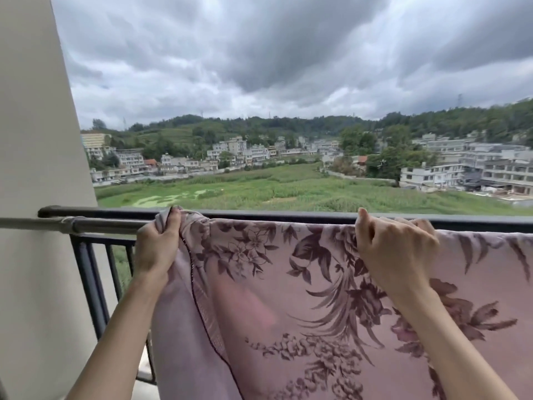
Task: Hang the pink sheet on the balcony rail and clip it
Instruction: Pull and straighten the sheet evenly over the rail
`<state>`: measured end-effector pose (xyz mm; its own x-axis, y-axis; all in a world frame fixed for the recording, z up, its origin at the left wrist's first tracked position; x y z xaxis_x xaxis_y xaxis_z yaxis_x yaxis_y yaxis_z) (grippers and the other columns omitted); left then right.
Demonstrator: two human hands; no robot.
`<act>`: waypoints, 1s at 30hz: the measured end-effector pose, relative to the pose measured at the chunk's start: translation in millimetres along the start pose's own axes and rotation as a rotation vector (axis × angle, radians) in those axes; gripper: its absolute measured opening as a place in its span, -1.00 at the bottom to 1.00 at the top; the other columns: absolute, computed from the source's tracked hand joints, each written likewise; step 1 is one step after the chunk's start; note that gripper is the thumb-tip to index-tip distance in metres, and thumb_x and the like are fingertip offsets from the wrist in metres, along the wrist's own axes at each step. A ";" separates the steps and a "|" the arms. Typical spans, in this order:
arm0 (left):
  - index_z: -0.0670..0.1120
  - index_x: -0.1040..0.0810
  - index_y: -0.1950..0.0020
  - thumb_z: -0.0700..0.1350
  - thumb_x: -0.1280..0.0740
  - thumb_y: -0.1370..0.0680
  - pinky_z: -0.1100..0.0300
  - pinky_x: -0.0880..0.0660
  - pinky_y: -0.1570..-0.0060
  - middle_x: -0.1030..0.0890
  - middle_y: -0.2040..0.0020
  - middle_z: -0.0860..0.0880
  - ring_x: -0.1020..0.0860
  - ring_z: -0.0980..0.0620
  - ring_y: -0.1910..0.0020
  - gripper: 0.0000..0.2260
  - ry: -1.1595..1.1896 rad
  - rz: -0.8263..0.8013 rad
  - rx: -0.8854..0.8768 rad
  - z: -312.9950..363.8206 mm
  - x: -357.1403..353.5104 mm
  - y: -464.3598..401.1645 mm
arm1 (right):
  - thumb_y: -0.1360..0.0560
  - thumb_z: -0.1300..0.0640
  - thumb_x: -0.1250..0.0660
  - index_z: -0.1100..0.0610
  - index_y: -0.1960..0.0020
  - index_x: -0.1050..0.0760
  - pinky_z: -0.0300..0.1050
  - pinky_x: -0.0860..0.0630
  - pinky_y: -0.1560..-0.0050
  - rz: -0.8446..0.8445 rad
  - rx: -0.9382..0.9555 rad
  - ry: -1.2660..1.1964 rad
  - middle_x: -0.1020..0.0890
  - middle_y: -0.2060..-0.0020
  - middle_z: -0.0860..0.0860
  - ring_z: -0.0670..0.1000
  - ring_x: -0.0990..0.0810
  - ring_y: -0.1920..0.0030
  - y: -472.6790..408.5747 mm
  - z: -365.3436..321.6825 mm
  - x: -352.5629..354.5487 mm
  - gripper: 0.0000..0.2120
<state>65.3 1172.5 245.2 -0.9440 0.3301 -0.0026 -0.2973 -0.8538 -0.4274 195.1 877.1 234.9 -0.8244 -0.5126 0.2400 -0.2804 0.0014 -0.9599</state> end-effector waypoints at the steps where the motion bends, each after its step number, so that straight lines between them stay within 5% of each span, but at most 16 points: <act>1: -0.07 -0.48 0.37 0.10 -0.30 -0.51 0.12 -0.44 0.25 -0.56 0.34 -0.06 -0.53 -0.04 0.32 -0.66 0.004 -0.023 -0.019 -1.0 0.0 1.0 | -0.54 0.01 -0.09 0.15 0.53 -0.47 -0.09 -0.41 0.20 -0.017 -0.021 -0.006 -0.54 0.60 0.06 0.05 -0.48 0.55 1.5 -0.1 0.8 -0.48; 6: -0.10 -0.44 0.42 0.09 -0.36 -0.47 0.18 -0.32 0.40 -0.48 0.41 0.00 -0.41 0.10 0.39 -0.64 0.030 -0.111 -0.038 -3.7 6.1 1.8 | -0.52 -0.01 -0.12 0.17 0.19 -0.61 0.09 -0.28 -0.19 -0.117 -0.113 -0.117 -0.70 0.18 0.10 0.14 -0.61 0.10 3.0 -31.7 4.7 -0.63; 9: -0.11 -0.48 0.37 0.06 -0.39 -0.44 0.22 -0.33 0.39 -0.52 0.37 0.00 -0.45 0.12 0.37 -0.69 -0.004 -0.254 -0.028 -1.9 12.4 -0.6 | -0.52 -0.01 -0.15 0.16 0.03 -0.61 0.14 -0.30 -0.21 -0.115 -0.007 -0.194 -0.68 0.06 0.10 0.15 -0.59 -0.01 2.3 -94.2 1.4 -0.67; 14: -0.14 -0.57 0.30 0.11 -0.34 -0.48 0.14 -0.41 0.28 -0.60 0.30 -0.06 -0.57 -0.05 0.22 -0.66 -0.089 -0.432 -0.114 -0.5 23.6 -14.7 | -0.56 -0.02 -0.08 0.14 0.16 -0.59 0.01 -0.29 -0.02 -0.280 0.028 -0.205 -0.68 0.18 0.07 0.13 -0.59 0.12 9.9 -188.5 -30.7 -0.62; 19: -0.18 -0.53 0.28 0.09 -0.27 -0.53 0.09 -0.45 0.14 -0.60 0.25 -0.10 -0.55 -0.11 0.16 -0.64 -0.130 -0.405 -0.277 0.3 28.6 -17.5 | -0.52 0.05 -0.13 0.12 0.41 -0.49 -0.03 -0.20 0.16 -0.105 -0.012 0.052 -0.58 0.46 0.02 0.10 -0.54 0.39 23.8 -196.6 -46.3 -0.62; 22: -0.11 -0.44 0.36 0.05 -0.25 -0.55 0.14 -0.40 0.25 -0.49 0.36 0.02 -0.49 -0.05 0.25 -0.65 -0.055 -0.302 -0.195 -4.4 52.1 -48.0 | -0.53 0.06 -0.11 0.12 0.40 -0.47 -0.03 -0.21 0.19 -0.093 0.037 0.111 -0.56 0.46 0.02 0.11 -0.53 0.40 21.9 -192.2 -49.3 -0.62; 26: -0.21 -0.46 0.34 0.04 -0.26 -0.55 0.23 -0.36 0.46 -0.48 0.36 -0.07 -0.45 -0.06 0.33 -0.61 0.040 -0.067 -0.096 -20.9 101.7 -104.5 | -0.54 0.07 -0.10 0.13 0.37 -0.49 -0.02 -0.23 0.17 -0.061 0.014 0.118 -0.57 0.45 0.03 0.11 -0.53 0.38 23.7 -195.0 -52.8 -0.63; 30: -0.22 -0.49 0.24 0.03 -0.25 -0.56 0.16 -0.30 0.22 -0.54 0.25 -0.14 -0.52 -0.10 0.18 -0.66 -0.009 -0.125 -0.069 -40.2 103.4 -103.7 | -0.54 0.09 -0.10 0.15 0.37 -0.50 -0.02 -0.25 0.15 -0.007 -0.004 0.106 -0.57 0.45 0.04 0.12 -0.52 0.37 25.3 -197.0 -56.9 -0.62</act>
<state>4.3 1311.3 252.9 -0.9014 0.4284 0.0628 -0.4027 -0.7764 -0.4849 138.0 1075.5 225.4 -0.8696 -0.4188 0.2613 -0.2884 0.0015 -0.9575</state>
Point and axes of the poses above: each hand's wrist, its own y-axis away from the middle knuckle, its own x-axis out of the back of the hand, z = x × y, the point moved 1 cm from there along -y, towards the middle knuckle
